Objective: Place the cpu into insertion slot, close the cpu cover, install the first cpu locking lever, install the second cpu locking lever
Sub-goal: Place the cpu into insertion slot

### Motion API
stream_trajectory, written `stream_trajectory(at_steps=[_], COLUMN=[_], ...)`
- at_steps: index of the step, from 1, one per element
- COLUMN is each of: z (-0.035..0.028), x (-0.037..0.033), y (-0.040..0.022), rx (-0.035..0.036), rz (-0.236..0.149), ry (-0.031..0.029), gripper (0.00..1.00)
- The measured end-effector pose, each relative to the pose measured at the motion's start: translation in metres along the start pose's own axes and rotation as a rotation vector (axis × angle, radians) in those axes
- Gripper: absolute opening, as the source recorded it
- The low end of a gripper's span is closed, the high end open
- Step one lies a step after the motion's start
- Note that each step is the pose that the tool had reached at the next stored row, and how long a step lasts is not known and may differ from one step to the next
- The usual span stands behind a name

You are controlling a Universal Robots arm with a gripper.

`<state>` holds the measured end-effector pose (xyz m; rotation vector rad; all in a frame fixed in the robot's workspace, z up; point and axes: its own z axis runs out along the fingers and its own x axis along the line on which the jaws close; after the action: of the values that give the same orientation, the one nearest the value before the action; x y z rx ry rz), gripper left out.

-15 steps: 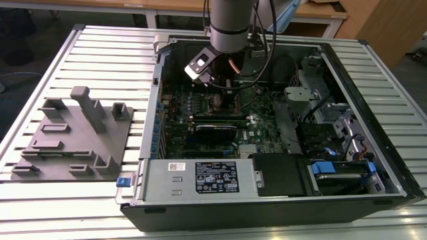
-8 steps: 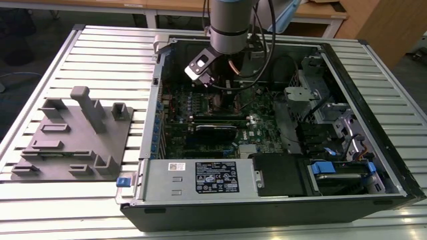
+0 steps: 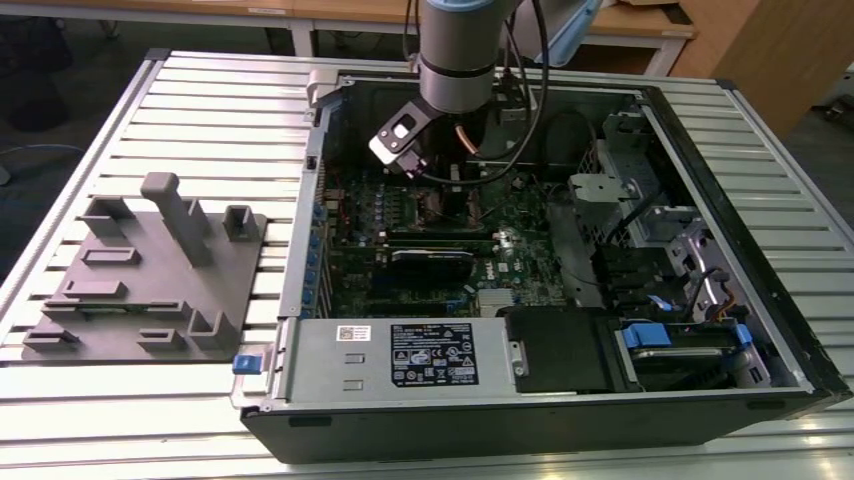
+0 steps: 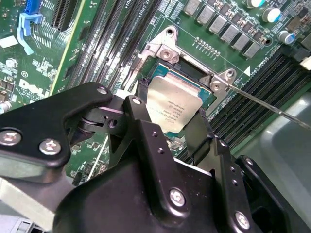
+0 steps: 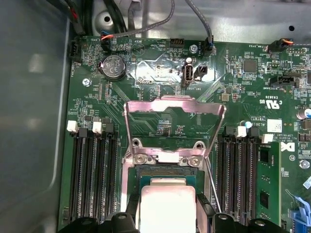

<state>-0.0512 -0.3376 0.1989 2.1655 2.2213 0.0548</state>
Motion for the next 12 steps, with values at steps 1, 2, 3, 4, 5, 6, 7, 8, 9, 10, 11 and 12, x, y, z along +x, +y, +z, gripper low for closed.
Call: stream_trajectory(at_steps=[1, 2, 3, 4, 5, 6, 7, 8, 9, 10, 11, 12], z=[0.0000, 0.0001, 0.0004, 0.0007, 0.0007, 0.0007, 0.0007, 0.0007, 0.0009, 0.0011, 0.0013, 0.0015], x=[0.0000, 0.0000, 0.0000, 0.0001, 0.0000, 0.0000, 0.0000, 0.0000, 0.0000, 0.0001, 0.0001, 0.0001], y=[0.0000, 0.0000, 0.0000, 0.0000, 0.0000, 0.0000, 0.0000, 0.0000, 0.0000, 0.0002, 0.0005, 0.0010], rx=[0.0000, -0.0002, -0.0002, -0.0002, 0.0001, 0.0001, 0.0001, 0.0001, 0.0000, -0.0001, -0.0001, 0.0000], rz=[0.000, 0.000, 0.005, 0.013, 0.022, 0.026, 0.026, 0.026, 0.026, 0.026, 0.026, 0.026], ry=[0.0001, 0.0004, 0.0004, 0.0000, -0.0008, -0.0011, -0.0011, -0.0011, -0.0010, -0.0008, -0.0009, -0.0010], gripper=[0.54, 0.54, 0.54, 0.54, 0.54, 0.54, 0.54, 0.54, 0.54, 0.54, 0.54, 0.54])
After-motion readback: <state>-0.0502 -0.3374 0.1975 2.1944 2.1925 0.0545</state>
